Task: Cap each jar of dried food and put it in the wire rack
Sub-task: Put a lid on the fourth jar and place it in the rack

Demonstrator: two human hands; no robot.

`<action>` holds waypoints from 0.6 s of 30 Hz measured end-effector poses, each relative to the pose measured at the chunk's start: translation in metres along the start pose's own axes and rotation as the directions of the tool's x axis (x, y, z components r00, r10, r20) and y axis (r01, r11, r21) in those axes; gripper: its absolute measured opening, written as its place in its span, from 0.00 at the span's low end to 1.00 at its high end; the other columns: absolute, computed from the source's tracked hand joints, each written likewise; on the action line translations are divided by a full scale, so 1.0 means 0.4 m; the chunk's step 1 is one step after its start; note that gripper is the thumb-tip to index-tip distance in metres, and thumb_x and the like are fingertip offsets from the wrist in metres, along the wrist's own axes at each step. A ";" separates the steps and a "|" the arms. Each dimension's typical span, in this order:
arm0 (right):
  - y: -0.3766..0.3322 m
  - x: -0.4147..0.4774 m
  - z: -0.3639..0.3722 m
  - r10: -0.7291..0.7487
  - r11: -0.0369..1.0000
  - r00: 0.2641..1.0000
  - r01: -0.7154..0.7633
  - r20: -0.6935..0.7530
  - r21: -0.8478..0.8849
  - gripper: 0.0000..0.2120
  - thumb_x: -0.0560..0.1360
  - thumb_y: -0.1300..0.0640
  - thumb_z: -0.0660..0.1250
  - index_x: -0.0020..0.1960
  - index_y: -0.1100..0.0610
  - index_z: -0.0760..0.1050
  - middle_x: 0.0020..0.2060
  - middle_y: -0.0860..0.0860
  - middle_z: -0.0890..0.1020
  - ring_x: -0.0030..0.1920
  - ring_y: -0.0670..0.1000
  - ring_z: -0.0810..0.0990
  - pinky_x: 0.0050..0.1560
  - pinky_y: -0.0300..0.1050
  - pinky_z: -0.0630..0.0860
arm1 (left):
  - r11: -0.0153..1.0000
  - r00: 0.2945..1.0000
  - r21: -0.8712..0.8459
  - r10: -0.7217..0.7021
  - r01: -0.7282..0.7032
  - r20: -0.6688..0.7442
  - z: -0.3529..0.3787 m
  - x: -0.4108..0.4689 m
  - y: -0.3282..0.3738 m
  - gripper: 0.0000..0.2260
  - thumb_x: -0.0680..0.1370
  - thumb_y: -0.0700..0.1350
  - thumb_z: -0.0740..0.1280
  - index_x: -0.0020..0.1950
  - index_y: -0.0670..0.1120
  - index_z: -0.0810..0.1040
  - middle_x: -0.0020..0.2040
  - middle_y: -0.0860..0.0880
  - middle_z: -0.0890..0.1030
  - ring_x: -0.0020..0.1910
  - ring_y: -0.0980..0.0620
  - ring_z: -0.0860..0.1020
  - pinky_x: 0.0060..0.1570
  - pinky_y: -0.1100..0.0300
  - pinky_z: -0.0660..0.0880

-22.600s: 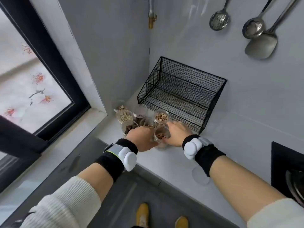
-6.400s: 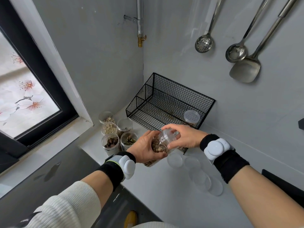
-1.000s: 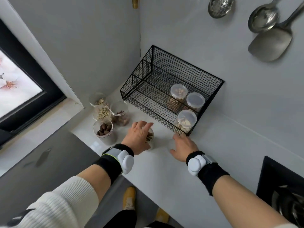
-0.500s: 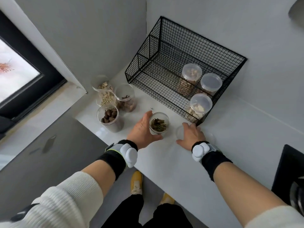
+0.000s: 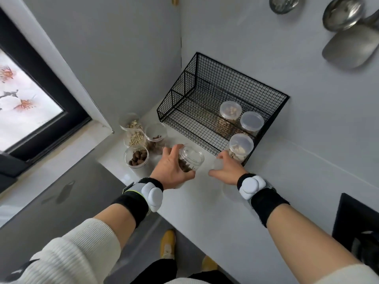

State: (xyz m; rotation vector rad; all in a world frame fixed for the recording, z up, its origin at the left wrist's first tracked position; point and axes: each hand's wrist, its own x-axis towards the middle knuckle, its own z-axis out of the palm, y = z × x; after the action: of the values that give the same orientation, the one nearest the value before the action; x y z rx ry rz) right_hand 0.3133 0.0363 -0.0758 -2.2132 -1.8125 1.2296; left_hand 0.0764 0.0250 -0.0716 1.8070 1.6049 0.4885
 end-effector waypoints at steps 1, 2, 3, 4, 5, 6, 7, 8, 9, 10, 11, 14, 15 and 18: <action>-0.018 -0.005 -0.022 0.002 0.999 1.000 -0.001 -0.028 0.035 0.32 0.71 0.43 0.76 0.66 0.55 0.66 0.58 0.51 0.77 0.59 0.56 0.76 0.56 0.49 0.74 | 1.000 1.000 0.009 -0.001 0.001 0.003 -0.015 0.000 0.009 0.42 0.68 0.56 0.79 0.76 0.53 0.62 0.62 0.46 0.65 0.56 0.46 0.72 0.63 0.59 0.68; -0.033 -0.010 -0.040 0.004 0.998 0.998 -0.001 -0.057 0.063 0.31 0.71 0.42 0.76 0.64 0.57 0.67 0.55 0.51 0.77 0.57 0.56 0.76 0.54 0.49 0.73 | 1.000 1.000 0.014 -0.003 0.003 0.004 -0.026 -0.002 0.015 0.42 0.68 0.57 0.79 0.76 0.53 0.61 0.62 0.46 0.65 0.56 0.46 0.72 0.63 0.58 0.69; -0.051 -0.026 -0.061 0.001 0.996 0.996 0.007 -0.092 0.093 0.28 0.72 0.41 0.76 0.60 0.57 0.68 0.50 0.50 0.76 0.53 0.54 0.76 0.50 0.49 0.73 | 1.000 1.000 0.017 0.002 -0.002 -0.001 -0.045 -0.013 0.027 0.43 0.68 0.57 0.79 0.76 0.53 0.61 0.61 0.46 0.65 0.56 0.46 0.73 0.63 0.57 0.71; -0.068 -0.037 -0.079 0.003 0.991 0.993 0.013 -0.118 0.136 0.24 0.73 0.41 0.75 0.54 0.56 0.69 0.45 0.49 0.75 0.48 0.53 0.75 0.46 0.48 0.72 | 1.000 1.000 0.023 0.011 -0.011 0.000 -0.059 -0.018 0.034 0.43 0.67 0.58 0.78 0.77 0.53 0.61 0.62 0.46 0.65 0.56 0.46 0.73 0.63 0.56 0.73; -0.077 -0.038 -0.089 0.011 0.982 0.991 0.014 -0.133 0.188 0.22 0.74 0.40 0.74 0.48 0.55 0.70 0.40 0.49 0.73 0.42 0.52 0.73 0.42 0.49 0.71 | 0.999 1.000 0.033 0.015 -0.015 0.014 -0.063 -0.018 0.033 0.44 0.67 0.60 0.78 0.77 0.53 0.61 0.63 0.46 0.65 0.57 0.46 0.74 0.63 0.55 0.74; -0.092 -0.047 -0.104 0.001 0.974 0.988 0.034 -0.153 0.223 0.22 0.75 0.38 0.73 0.43 0.54 0.69 0.36 0.49 0.73 0.38 0.51 0.72 0.40 0.49 0.70 | 0.999 1.000 0.044 0.026 -0.027 0.014 -0.072 -0.019 0.038 0.44 0.67 0.61 0.78 0.77 0.54 0.61 0.64 0.46 0.65 0.58 0.46 0.73 0.63 0.54 0.74; -0.100 -0.051 -0.112 -0.018 0.969 0.986 0.057 -0.164 0.239 0.23 0.76 0.36 0.72 0.40 0.54 0.69 0.34 0.49 0.72 0.36 0.51 0.72 0.39 0.50 0.70 | 0.998 0.999 0.052 0.031 -0.032 0.020 -0.075 -0.019 0.037 0.45 0.67 0.62 0.77 0.78 0.54 0.60 0.65 0.47 0.65 0.59 0.46 0.73 0.64 0.54 0.74; -0.113 -0.061 -0.122 -0.050 0.967 0.981 0.093 -0.186 0.235 0.25 0.76 0.34 0.70 0.38 0.54 0.69 0.32 0.49 0.73 0.35 0.51 0.72 0.39 0.50 0.70 | 0.997 0.999 0.062 0.040 -0.041 0.014 -0.082 -0.022 0.042 0.46 0.66 0.63 0.77 0.79 0.55 0.60 0.65 0.47 0.66 0.60 0.47 0.72 0.63 0.54 0.74; -0.127 -0.073 -0.130 -0.085 0.965 0.977 0.130 -0.198 0.229 0.26 0.76 0.31 0.68 0.37 0.53 0.69 0.32 0.49 0.73 0.35 0.52 0.73 0.40 0.50 0.71 | 0.996 0.999 0.076 0.053 -0.053 0.003 -0.089 -0.026 0.049 0.46 0.66 0.65 0.76 0.79 0.56 0.60 0.64 0.48 0.66 0.60 0.48 0.72 0.62 0.55 0.74; -0.141 -0.082 -0.140 -0.115 0.958 0.974 0.160 -0.195 0.238 0.27 0.75 0.29 0.67 0.38 0.54 0.70 0.33 0.49 0.76 0.37 0.53 0.76 0.42 0.50 0.74 | 0.994 0.998 0.089 0.063 -0.062 -0.005 -0.096 -0.027 0.057 0.46 0.65 0.66 0.75 0.79 0.57 0.60 0.63 0.50 0.66 0.59 0.49 0.72 0.61 0.55 0.74; -0.154 -0.090 -0.148 -0.142 0.947 0.973 0.187 -0.182 0.261 0.28 0.73 0.28 0.68 0.40 0.55 0.72 0.36 0.49 0.79 0.41 0.54 0.80 0.46 0.52 0.78 | 0.992 0.997 0.101 0.075 -0.073 -0.015 -0.102 -0.027 0.065 0.46 0.65 0.68 0.74 0.79 0.58 0.60 0.61 0.51 0.66 0.57 0.49 0.73 0.60 0.55 0.75; -0.183 -0.106 -0.162 -0.225 0.904 0.967 0.253 -0.118 0.345 0.28 0.67 0.31 0.71 0.55 0.53 0.77 0.52 0.53 0.84 0.55 0.56 0.85 0.61 0.62 0.82 | 0.987 0.992 0.112 0.119 -0.116 -0.028 -0.117 -0.031 0.084 0.46 0.64 0.69 0.73 0.78 0.58 0.61 0.58 0.52 0.68 0.55 0.50 0.74 0.59 0.54 0.76; -0.189 -0.111 -0.163 -0.256 0.897 0.961 0.275 -0.102 0.347 0.27 0.67 0.34 0.72 0.58 0.49 0.77 0.55 0.54 0.84 0.57 0.56 0.84 0.62 0.63 0.81 | 0.985 0.991 0.114 0.133 -0.129 -0.028 -0.120 -0.032 0.088 0.46 0.65 0.68 0.74 0.79 0.58 0.61 0.58 0.52 0.68 0.55 0.50 0.74 0.60 0.53 0.76; -0.199 -0.127 -0.169 -0.329 0.893 0.943 0.326 -0.042 0.310 0.28 0.68 0.39 0.72 0.68 0.37 0.74 0.58 0.55 0.82 0.60 0.56 0.82 0.66 0.64 0.79 | 0.979 0.986 0.126 0.167 -0.162 -0.028 -0.125 -0.036 0.098 0.46 0.65 0.68 0.74 0.79 0.57 0.61 0.58 0.52 0.68 0.55 0.50 0.74 0.60 0.53 0.76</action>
State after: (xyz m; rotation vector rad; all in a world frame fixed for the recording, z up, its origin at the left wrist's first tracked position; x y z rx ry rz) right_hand 0.2869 0.0490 0.0366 -1.6562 -1.7535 1.3444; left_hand 0.0691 0.0214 -0.0071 2.0463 1.5482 0.5113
